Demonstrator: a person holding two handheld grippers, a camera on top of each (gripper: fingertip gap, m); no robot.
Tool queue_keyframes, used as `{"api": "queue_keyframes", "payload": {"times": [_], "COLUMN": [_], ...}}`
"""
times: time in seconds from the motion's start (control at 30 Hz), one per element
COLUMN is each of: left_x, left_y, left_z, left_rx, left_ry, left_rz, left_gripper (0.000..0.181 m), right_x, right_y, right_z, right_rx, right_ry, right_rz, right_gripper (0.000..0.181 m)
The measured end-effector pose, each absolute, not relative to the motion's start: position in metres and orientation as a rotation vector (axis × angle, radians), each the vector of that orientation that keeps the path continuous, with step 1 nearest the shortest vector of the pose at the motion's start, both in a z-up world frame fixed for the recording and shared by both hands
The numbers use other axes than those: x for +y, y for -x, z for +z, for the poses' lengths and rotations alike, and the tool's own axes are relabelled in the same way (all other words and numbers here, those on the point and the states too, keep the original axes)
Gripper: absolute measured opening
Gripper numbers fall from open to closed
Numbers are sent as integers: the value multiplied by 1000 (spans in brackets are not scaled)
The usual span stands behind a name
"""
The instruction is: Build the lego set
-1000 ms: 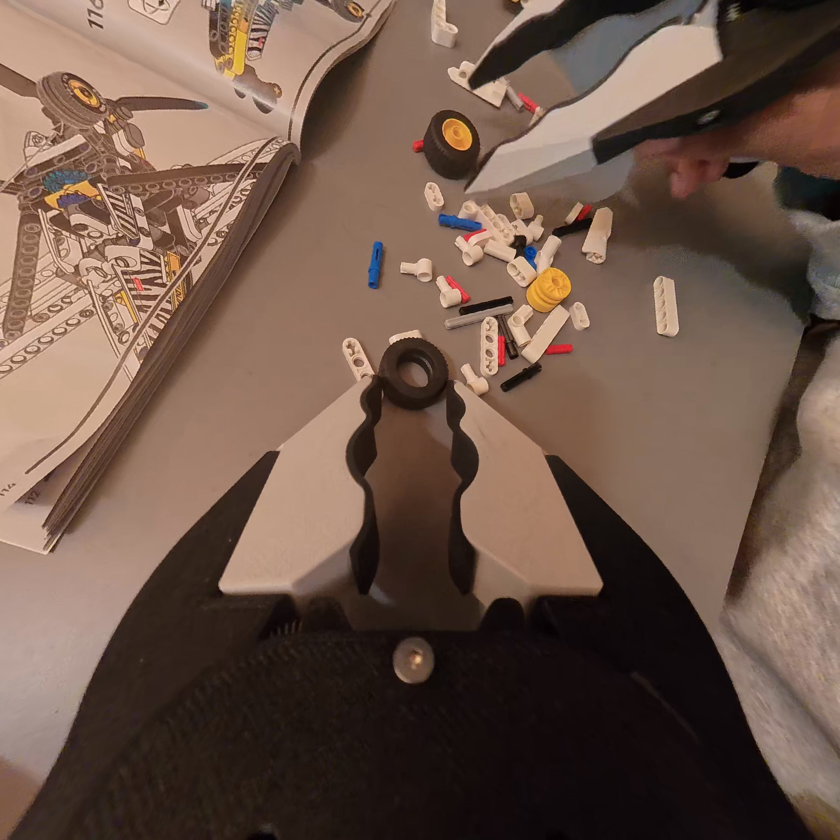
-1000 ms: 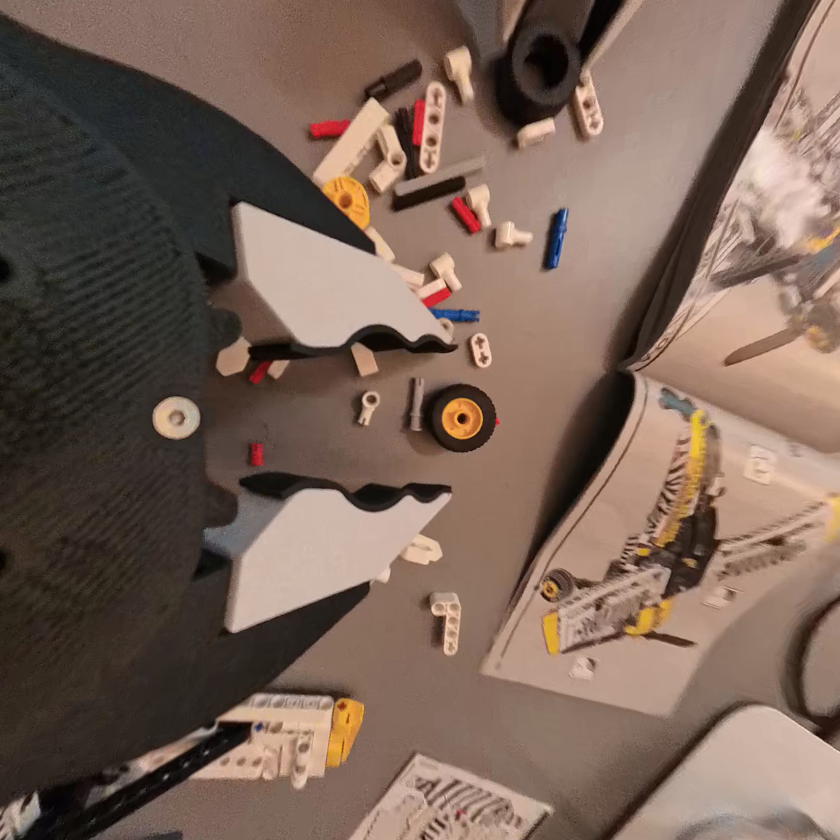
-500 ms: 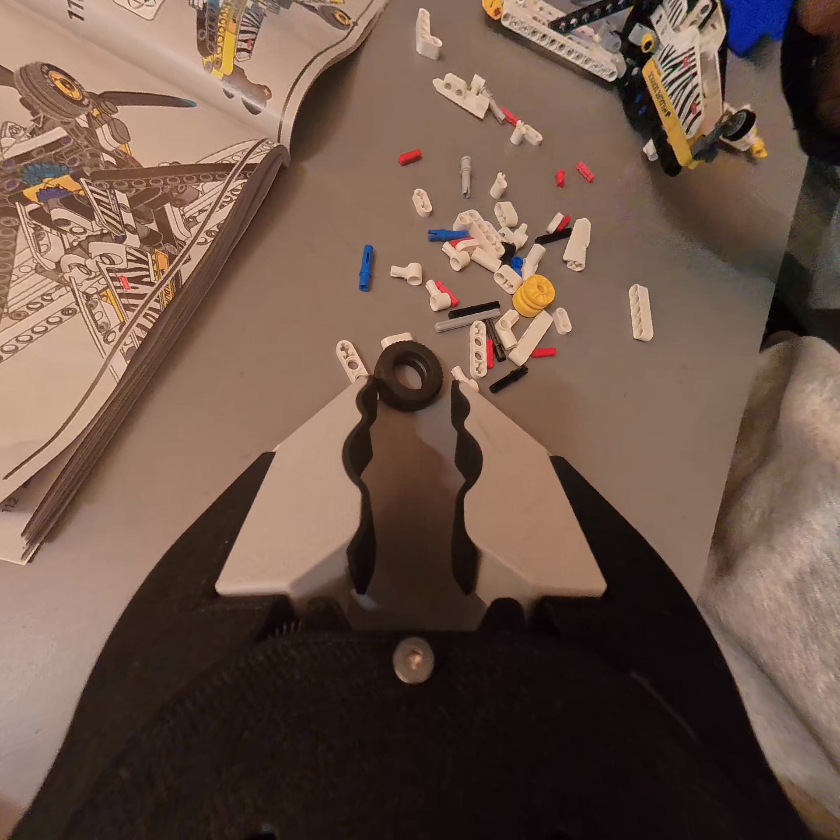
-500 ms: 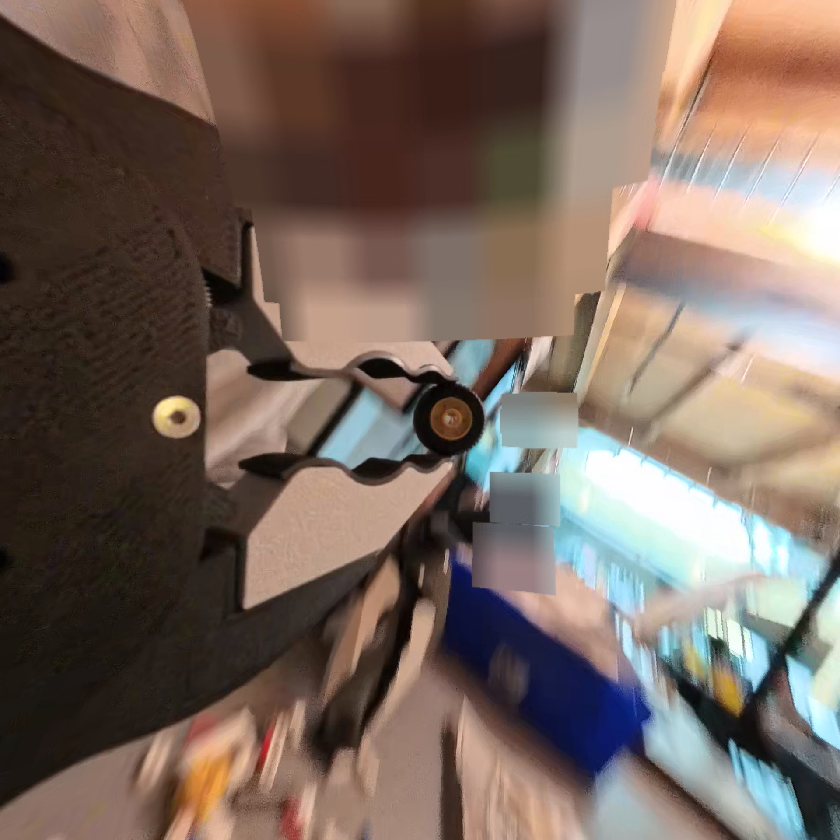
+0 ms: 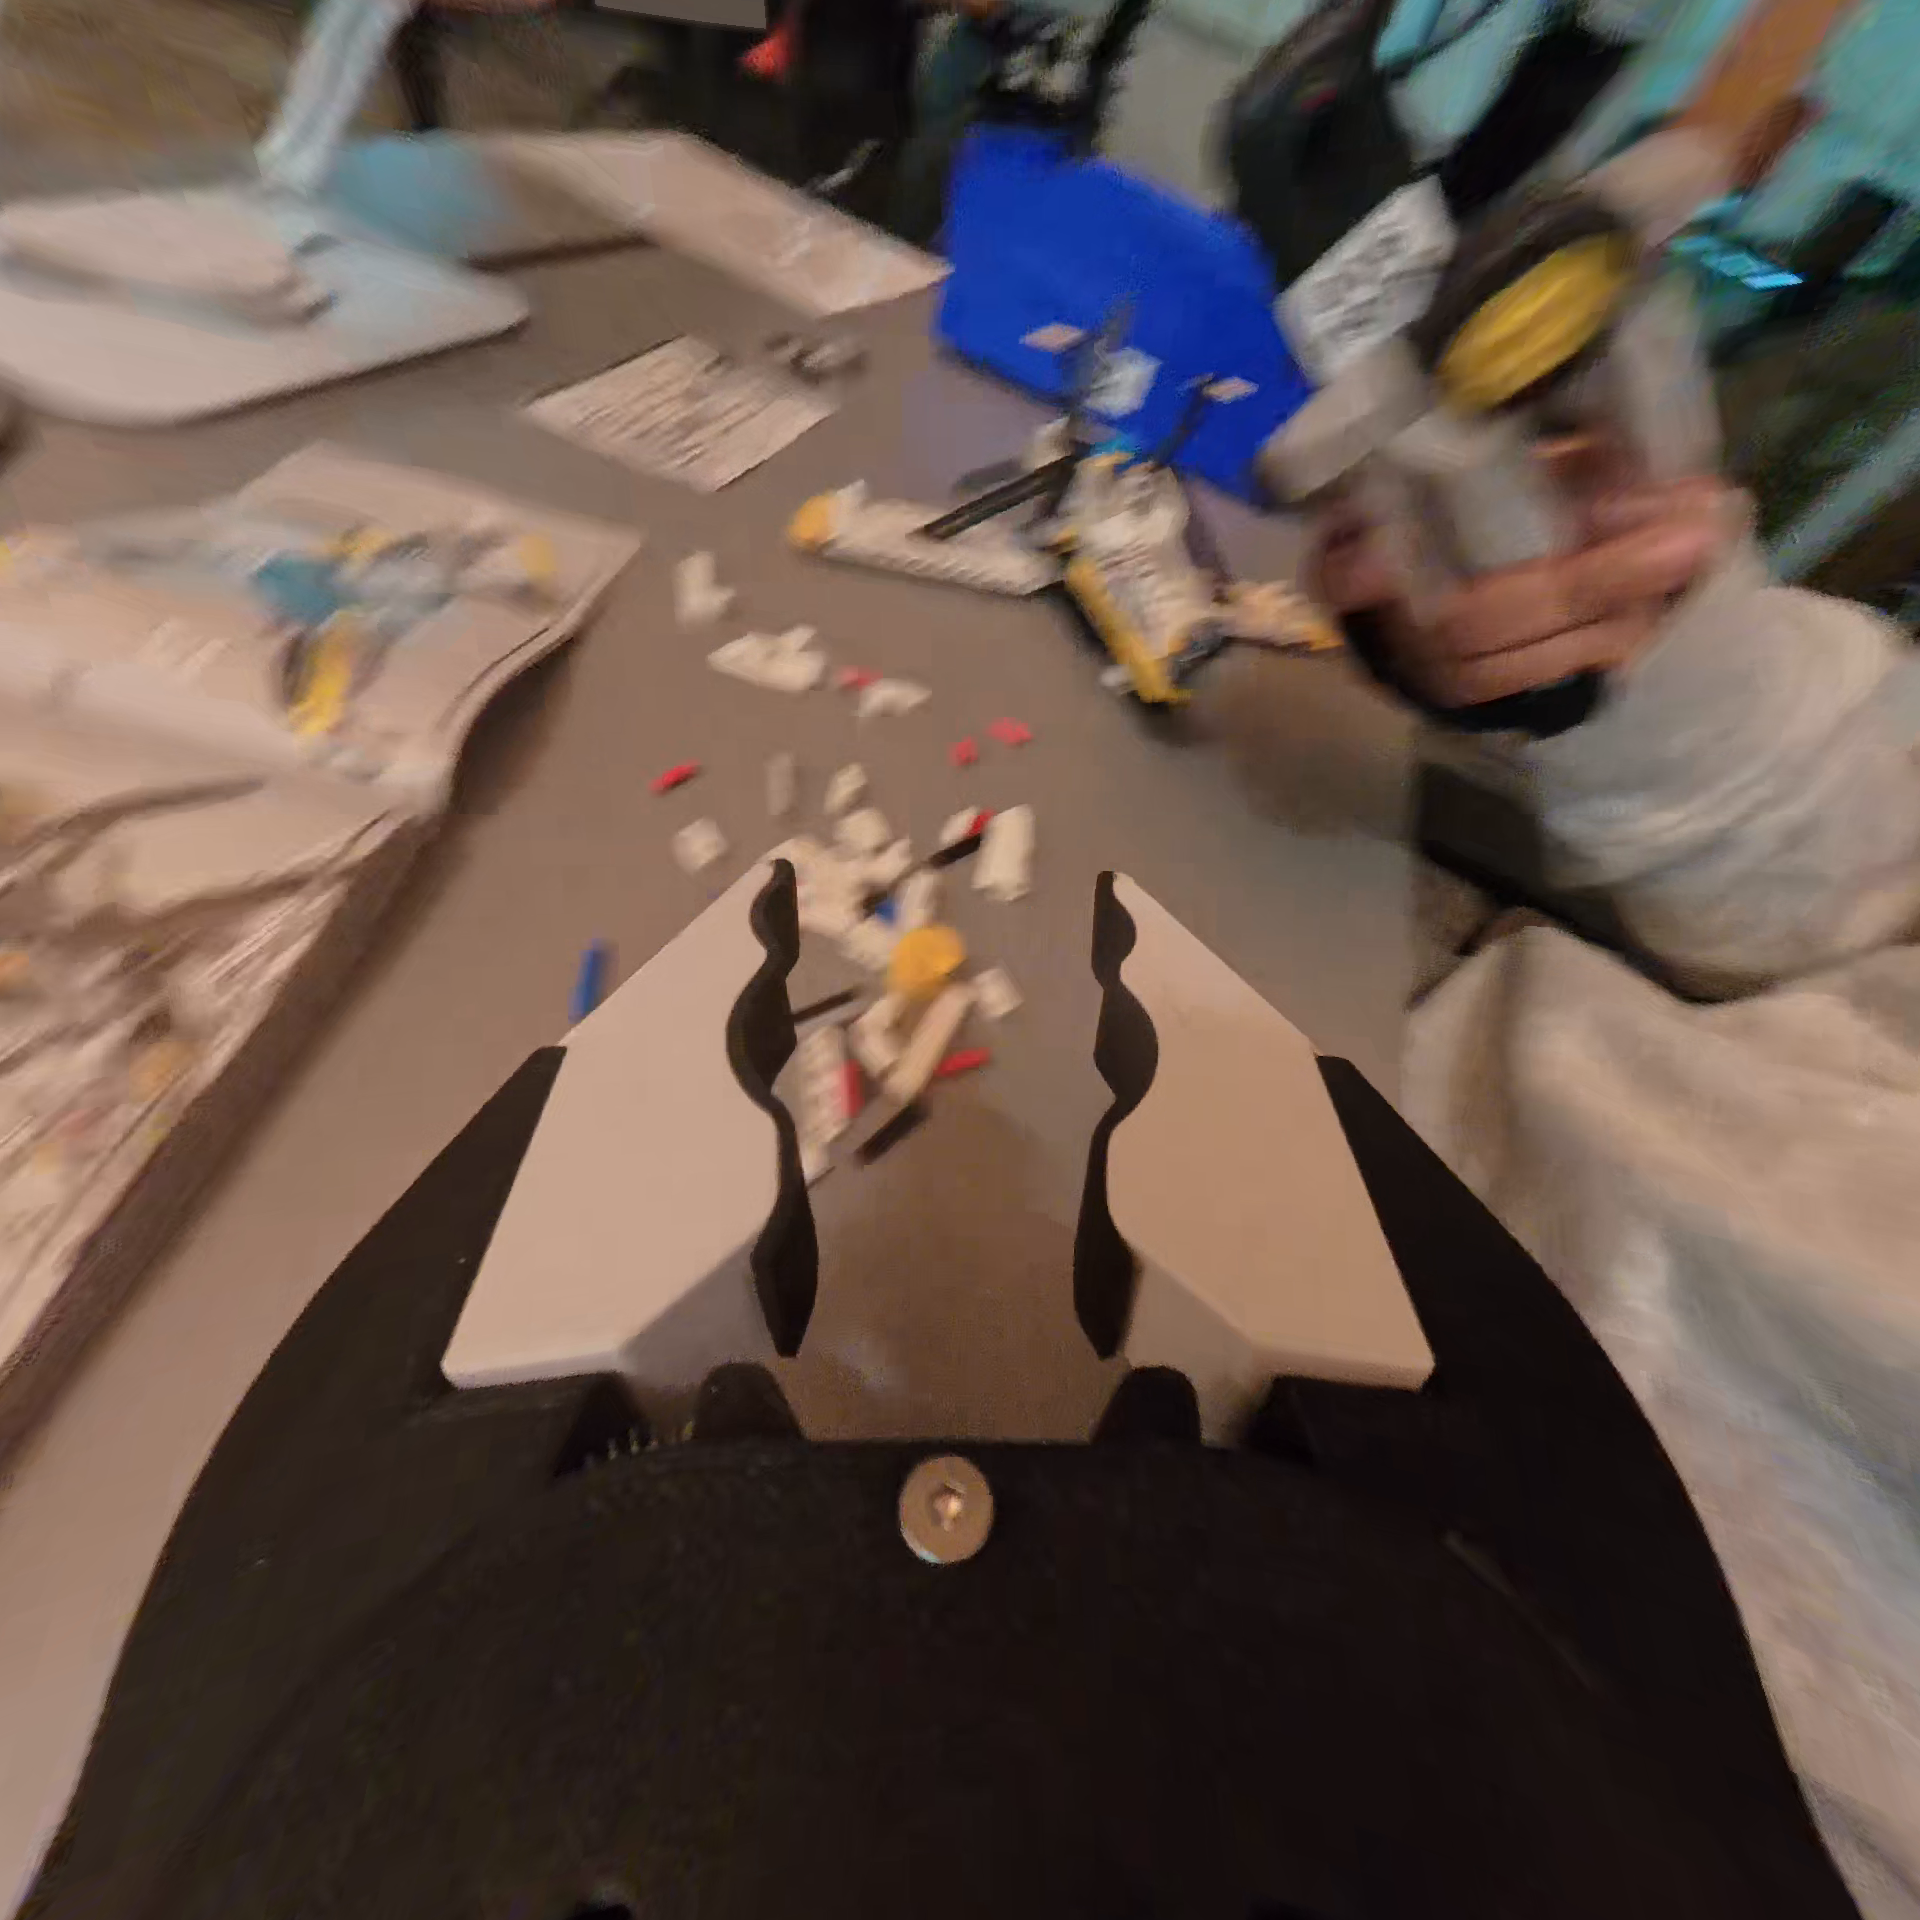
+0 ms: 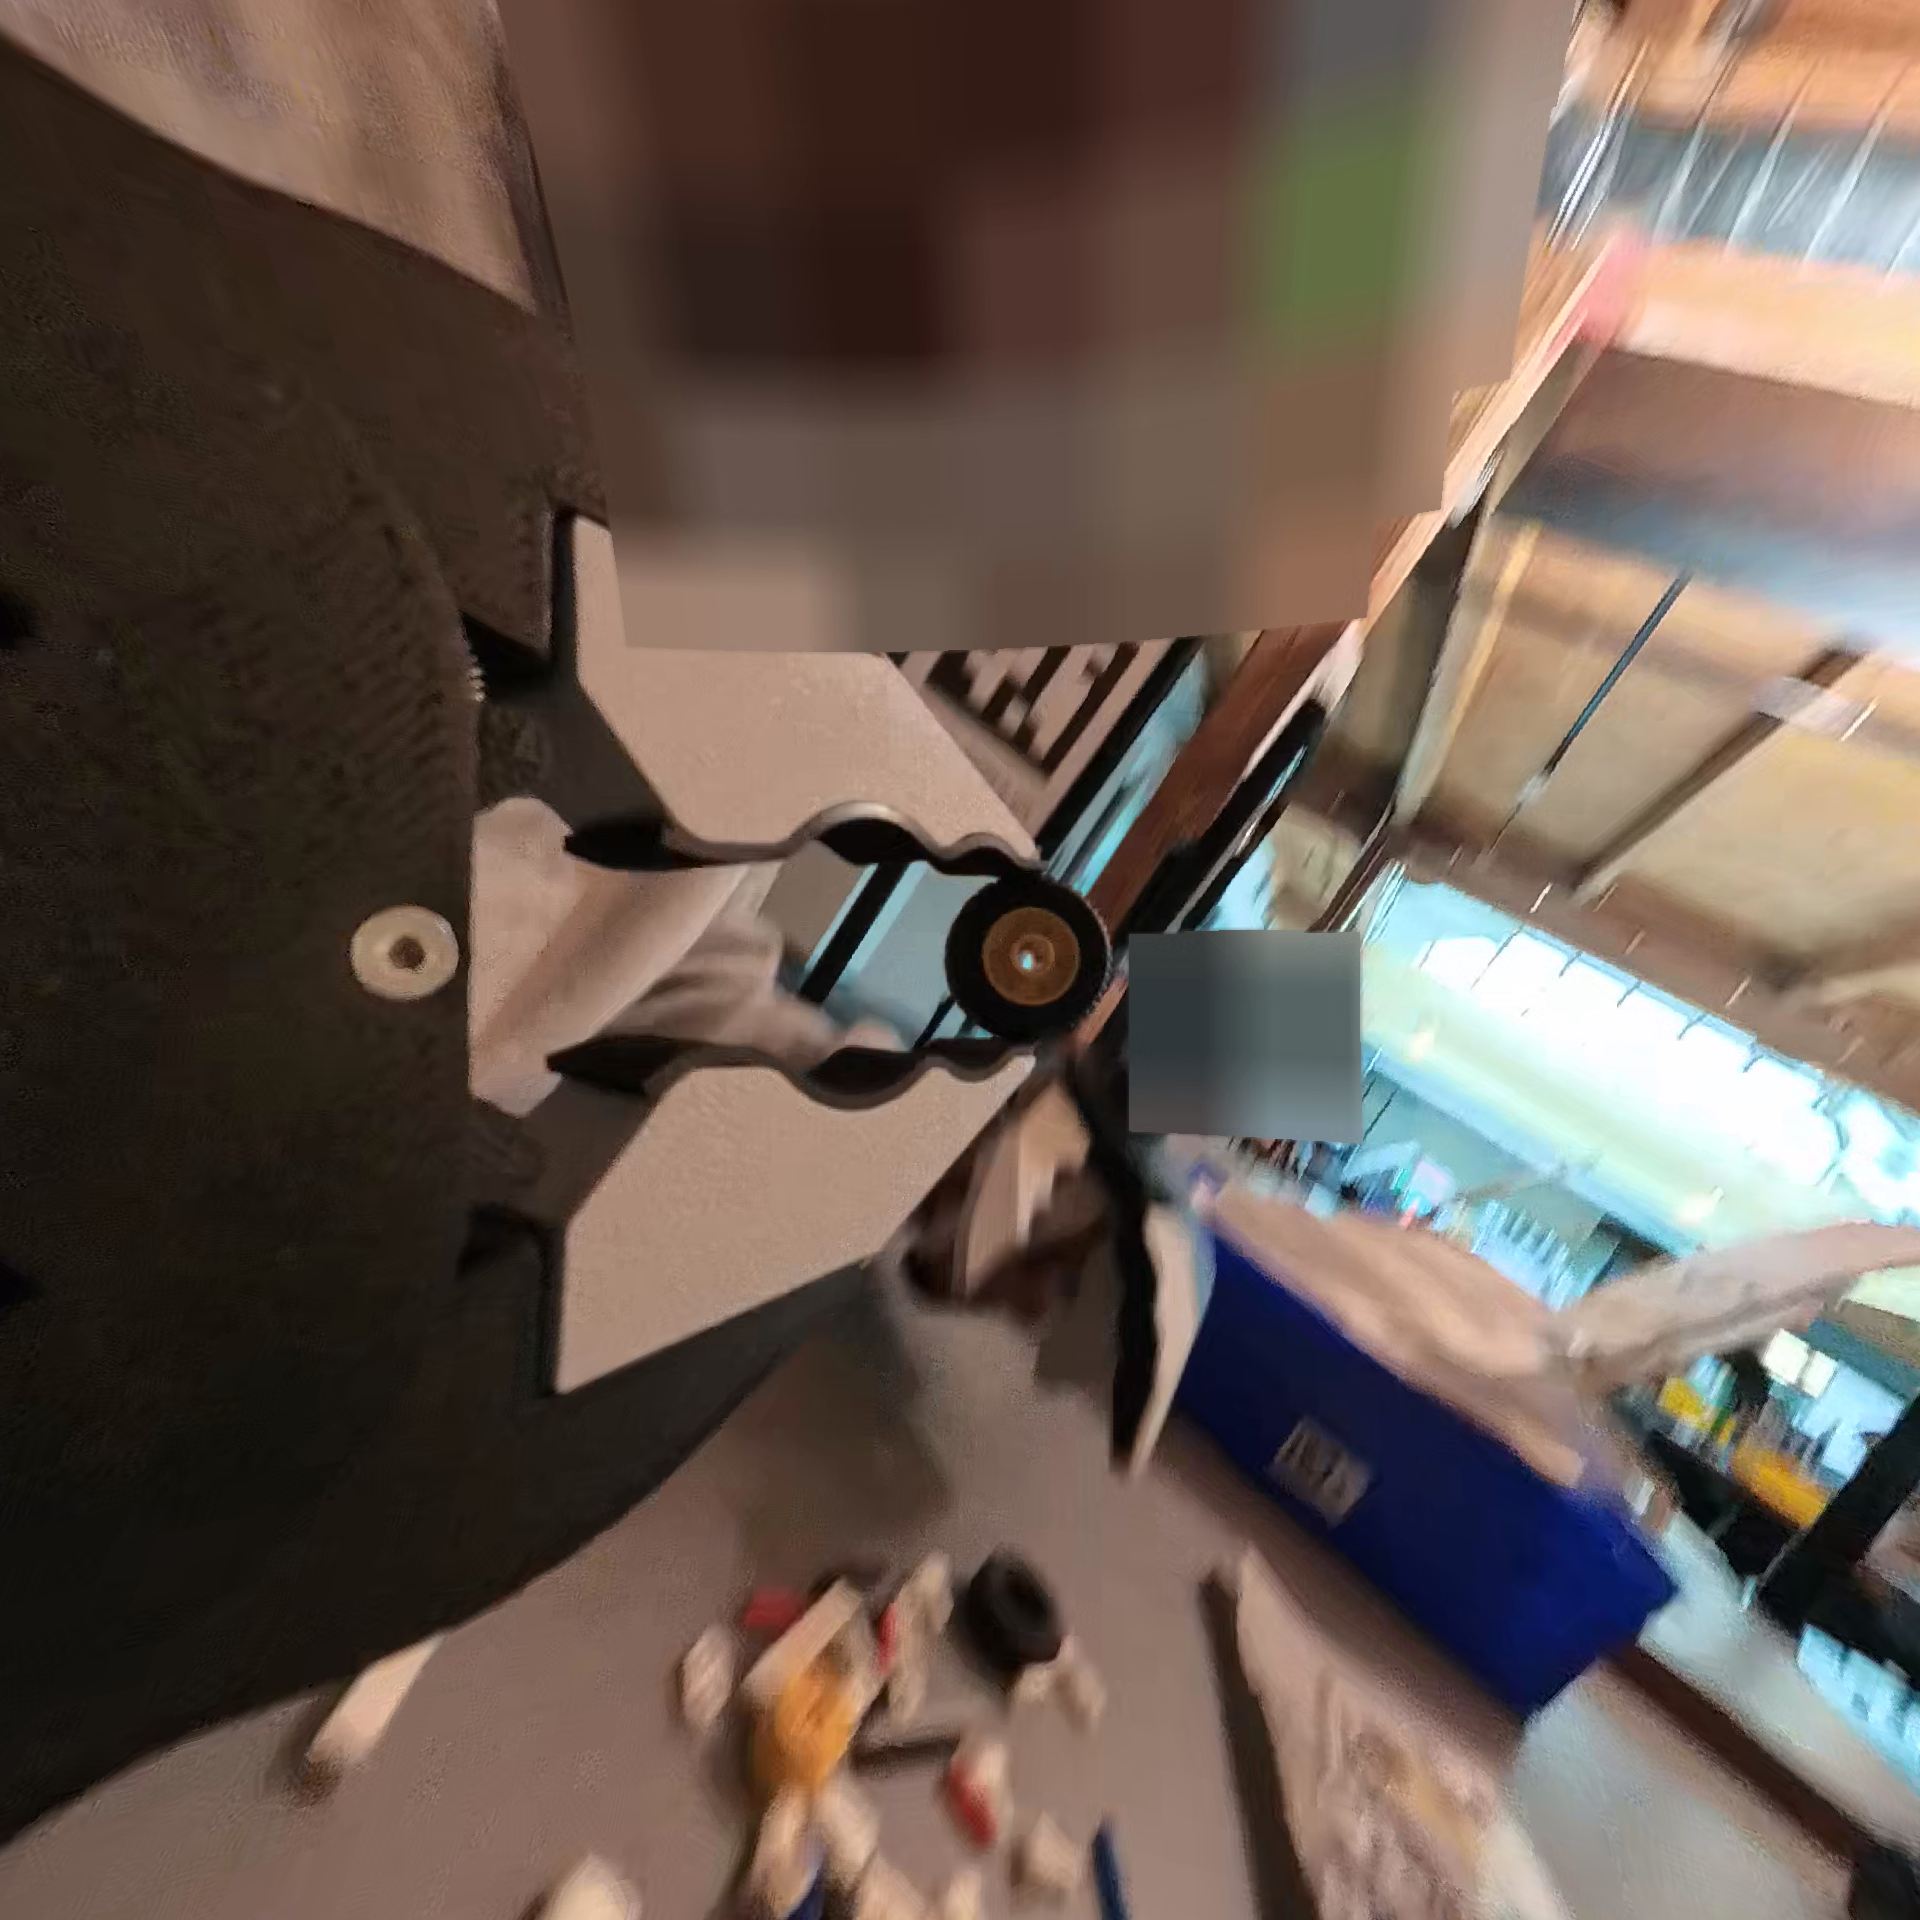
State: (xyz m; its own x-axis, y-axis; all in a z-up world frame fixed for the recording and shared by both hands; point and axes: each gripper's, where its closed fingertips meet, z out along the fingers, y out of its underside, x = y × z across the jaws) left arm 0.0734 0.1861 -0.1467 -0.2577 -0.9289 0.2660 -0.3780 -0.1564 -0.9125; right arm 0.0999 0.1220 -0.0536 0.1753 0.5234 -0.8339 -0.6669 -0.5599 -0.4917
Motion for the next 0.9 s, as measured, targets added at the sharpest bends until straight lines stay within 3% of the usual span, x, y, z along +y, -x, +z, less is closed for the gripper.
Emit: {"api": "queue_keyframes", "payload": {"times": [0.03,0.17,0.33,0.63,0.9], "left_x": [166,106,76,84,93], "left_y": [-76,-89,-101,-105,-109], "left_z": [-135,-119,-126,-129,-133], "left_rx": [1638,1723,1759,1691,1650], "left_ry": [1393,1148,1055,1056,1082], "left_rz": [-1495,-1612,-1617,-1627,-1583], "left_gripper": [58,62,63,37,31], "right_x": [123,116,101,110,118], "right_y": [-95,-86,-75,-89,-92], "right_z": [-70,-121,-141,-127,-128], "right_rx": [135,85,12,95,132], "right_ry": [1605,1913,2045,1910,1894], "right_rz": [1487,1277,1263,1338,1328], "right_gripper": [30,30,30,29,29]}}
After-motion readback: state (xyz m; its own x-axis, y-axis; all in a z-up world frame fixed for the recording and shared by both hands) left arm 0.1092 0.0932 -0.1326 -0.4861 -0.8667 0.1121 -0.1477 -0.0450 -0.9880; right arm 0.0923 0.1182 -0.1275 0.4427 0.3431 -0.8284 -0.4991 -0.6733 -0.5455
